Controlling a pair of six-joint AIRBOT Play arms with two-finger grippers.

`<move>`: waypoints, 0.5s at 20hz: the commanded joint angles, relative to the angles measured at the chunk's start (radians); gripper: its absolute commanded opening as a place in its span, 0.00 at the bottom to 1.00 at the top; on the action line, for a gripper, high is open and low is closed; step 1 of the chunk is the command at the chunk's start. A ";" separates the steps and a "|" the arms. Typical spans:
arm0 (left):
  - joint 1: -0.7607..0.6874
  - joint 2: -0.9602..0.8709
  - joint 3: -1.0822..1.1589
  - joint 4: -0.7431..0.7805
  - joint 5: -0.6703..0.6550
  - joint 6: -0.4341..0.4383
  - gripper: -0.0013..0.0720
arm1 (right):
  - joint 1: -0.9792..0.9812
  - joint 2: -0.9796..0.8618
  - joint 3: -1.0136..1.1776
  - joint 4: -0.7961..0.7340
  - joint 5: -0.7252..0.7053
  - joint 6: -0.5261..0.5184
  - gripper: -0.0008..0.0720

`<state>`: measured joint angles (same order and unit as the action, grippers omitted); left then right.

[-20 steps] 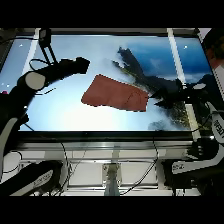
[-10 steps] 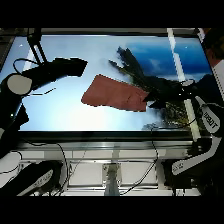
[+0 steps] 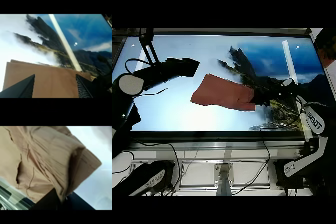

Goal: Fold the clothes and pants, and hang the long-sleeved shirts on hangers.

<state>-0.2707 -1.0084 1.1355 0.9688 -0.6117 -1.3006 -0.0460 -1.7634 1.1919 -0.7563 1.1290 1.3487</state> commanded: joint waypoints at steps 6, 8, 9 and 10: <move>0.001 -0.001 0.000 0.001 0.000 0.000 0.81 | -0.273 0.069 0.208 0.083 0.003 0.153 0.03; 0.001 -0.001 0.000 0.001 0.000 0.000 0.81 | -0.418 0.121 0.217 0.047 0.018 0.180 0.03; 0.001 -0.001 0.000 0.001 0.001 0.000 0.81 | -0.498 0.153 0.217 0.015 0.039 0.186 0.03; 0.001 -0.001 0.000 0.001 0.001 0.000 0.81 | -0.578 0.185 0.217 -0.028 0.066 0.193 0.03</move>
<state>-0.2707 -1.0084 1.1355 0.9695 -0.6113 -1.3006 -0.4358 -1.6466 1.3872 -0.7097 1.1439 1.4940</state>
